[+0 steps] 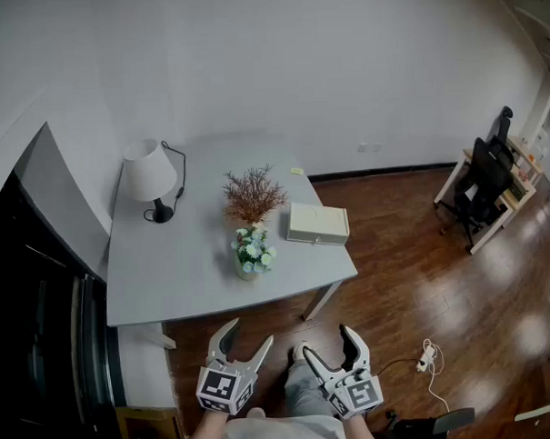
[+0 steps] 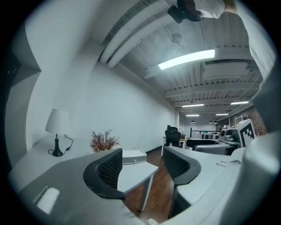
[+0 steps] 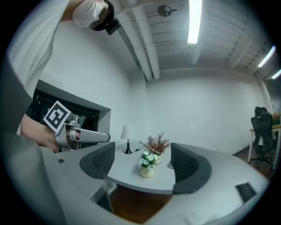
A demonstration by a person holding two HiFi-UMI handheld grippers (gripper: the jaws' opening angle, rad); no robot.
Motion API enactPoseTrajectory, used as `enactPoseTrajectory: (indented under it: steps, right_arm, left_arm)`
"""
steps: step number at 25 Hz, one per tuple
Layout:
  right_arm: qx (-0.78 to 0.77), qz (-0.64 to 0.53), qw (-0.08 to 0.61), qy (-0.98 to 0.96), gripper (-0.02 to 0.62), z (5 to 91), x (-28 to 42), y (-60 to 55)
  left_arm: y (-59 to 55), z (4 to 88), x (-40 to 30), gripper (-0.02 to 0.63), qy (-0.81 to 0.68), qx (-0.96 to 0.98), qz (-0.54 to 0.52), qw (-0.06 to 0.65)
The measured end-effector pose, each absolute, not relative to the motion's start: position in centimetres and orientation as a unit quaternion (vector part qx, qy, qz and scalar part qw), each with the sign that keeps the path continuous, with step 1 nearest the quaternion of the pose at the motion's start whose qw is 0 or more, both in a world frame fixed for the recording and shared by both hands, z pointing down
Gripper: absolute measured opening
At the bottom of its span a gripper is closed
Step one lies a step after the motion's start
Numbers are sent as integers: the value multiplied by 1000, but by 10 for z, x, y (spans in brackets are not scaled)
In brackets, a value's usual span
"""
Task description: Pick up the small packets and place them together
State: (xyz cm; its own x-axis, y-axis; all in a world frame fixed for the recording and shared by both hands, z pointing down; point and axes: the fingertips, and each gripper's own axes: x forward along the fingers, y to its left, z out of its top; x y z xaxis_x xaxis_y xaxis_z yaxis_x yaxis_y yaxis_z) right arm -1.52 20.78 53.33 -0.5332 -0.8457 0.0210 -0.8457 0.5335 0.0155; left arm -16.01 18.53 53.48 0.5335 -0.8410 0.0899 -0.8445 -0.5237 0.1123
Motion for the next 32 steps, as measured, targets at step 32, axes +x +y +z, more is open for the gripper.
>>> enactPoseTrajectory:
  steps: [32]
  right_arm:
    - [477,223,44,-849,282,652,109,-127]
  left_arm:
    - [-134,524,-8,278,-443,894,41,58]
